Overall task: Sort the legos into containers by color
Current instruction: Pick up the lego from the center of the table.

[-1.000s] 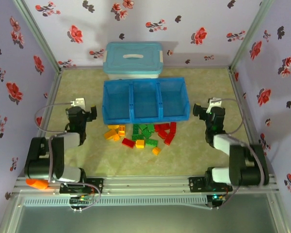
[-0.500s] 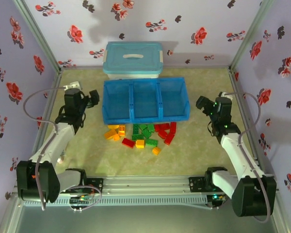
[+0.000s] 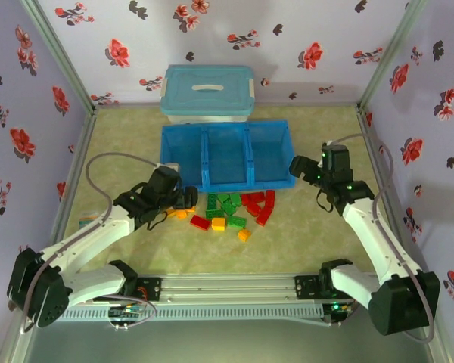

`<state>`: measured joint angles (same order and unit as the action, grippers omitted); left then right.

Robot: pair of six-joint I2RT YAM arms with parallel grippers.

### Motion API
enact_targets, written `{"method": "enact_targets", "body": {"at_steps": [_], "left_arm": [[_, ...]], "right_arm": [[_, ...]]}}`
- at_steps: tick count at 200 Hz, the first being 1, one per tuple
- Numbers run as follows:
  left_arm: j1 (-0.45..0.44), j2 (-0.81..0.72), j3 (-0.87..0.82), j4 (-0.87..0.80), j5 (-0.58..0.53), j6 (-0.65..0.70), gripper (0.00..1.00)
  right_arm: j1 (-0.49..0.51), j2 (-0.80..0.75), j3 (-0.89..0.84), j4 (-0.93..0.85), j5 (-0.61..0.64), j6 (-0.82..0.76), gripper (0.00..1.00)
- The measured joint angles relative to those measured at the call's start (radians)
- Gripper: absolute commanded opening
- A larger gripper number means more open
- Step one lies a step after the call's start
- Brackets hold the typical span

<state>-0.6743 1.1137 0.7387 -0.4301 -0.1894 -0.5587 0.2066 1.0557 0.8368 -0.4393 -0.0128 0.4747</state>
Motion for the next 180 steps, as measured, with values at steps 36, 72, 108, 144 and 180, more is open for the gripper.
{"method": "enact_targets", "body": {"at_steps": [36, 72, 108, 144, 180], "left_arm": [[0.0, 0.047, -0.035, -0.002, 0.063, -0.027, 0.83], [-0.019, 0.138, -0.017, 0.011, 0.101, -0.034, 0.8], [-0.023, 0.219, 0.019, 0.019, 0.113, -0.034, 0.76], [-0.023, 0.281, 0.062, 0.031, 0.111, -0.033, 0.73], [-0.023, 0.344, 0.098, 0.033, 0.103, -0.03, 0.7]], "right_arm": [[0.035, 0.043, 0.0, -0.008, -0.028, 0.001, 0.92], [0.05, 0.051, 0.0, -0.006, -0.04, 0.008, 0.89], [0.057, 0.051, -0.001, -0.004, -0.044, 0.013, 0.87], [0.058, 0.051, -0.006, -0.002, -0.044, 0.022, 0.85], [0.058, 0.051, -0.008, 0.0, -0.049, 0.029, 0.84]]}}
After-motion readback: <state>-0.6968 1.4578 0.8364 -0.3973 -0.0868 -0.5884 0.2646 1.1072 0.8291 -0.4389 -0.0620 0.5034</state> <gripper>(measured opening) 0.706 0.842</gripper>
